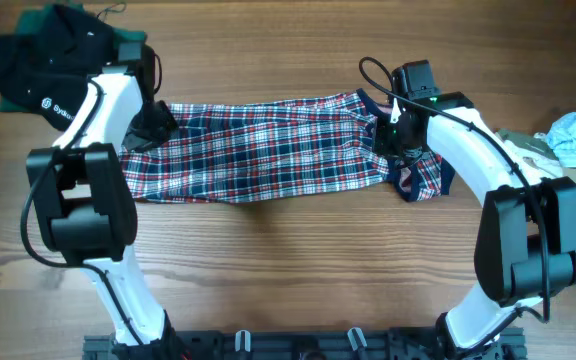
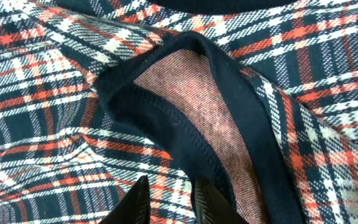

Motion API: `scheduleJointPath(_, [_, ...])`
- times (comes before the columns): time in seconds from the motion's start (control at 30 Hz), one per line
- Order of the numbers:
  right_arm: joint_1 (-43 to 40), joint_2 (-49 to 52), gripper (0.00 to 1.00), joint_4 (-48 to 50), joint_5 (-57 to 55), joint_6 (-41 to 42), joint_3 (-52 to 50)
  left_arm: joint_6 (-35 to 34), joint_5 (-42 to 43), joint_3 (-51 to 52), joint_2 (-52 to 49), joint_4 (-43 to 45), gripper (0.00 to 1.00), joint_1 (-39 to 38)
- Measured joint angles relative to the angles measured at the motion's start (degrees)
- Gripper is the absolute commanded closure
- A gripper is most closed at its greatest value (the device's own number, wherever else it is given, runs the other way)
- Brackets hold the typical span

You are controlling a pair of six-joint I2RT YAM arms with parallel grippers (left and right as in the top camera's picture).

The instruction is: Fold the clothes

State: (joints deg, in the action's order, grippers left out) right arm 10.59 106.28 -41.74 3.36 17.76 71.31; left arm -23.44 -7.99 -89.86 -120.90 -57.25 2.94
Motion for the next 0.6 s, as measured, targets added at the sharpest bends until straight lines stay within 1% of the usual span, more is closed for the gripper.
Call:
scheduleJointPath(0.13, [0.0,0.0,0.76,0.0,0.0,0.0,0.0,0.4,0.6,0.0,-1.2,1.3,0.95,2.2])
scheduleJointPath(0.2, [0.0,0.0,0.76,-0.1,0.0,0.0,0.0,0.7,0.9,0.0,-1.9,1.6,0.85,3.4])
scheduleJointPath(0.3, [0.0,0.0,0.76,-0.2,0.0,0.0,0.0,1.5,0.3,0.0,-1.9,2.5,0.84,4.1])
scheduleJointPath(0.4, [0.0,0.0,0.76,-0.3,0.0,0.0,0.0,1.8,-2.6,0.0,-1.9,2.5,0.83,4.3])
scheduleJointPath(0.43, [0.0,0.0,0.76,-0.3,0.0,0.0,0.0,1.8,-3.6,0.0,-1.9,2.5,0.73,4.3])
scheduleJointPath(0.47, [0.0,0.0,0.76,-0.3,0.0,0.0,0.0,1.8,-4.5,0.0,-1.9,2.5,0.69,4.3])
scheduleJointPath(0.6, [0.0,0.0,0.76,-0.8,0.0,0.0,0.0,1.9,-9.7,0.0,-1.9,2.5,0.66,4.4])
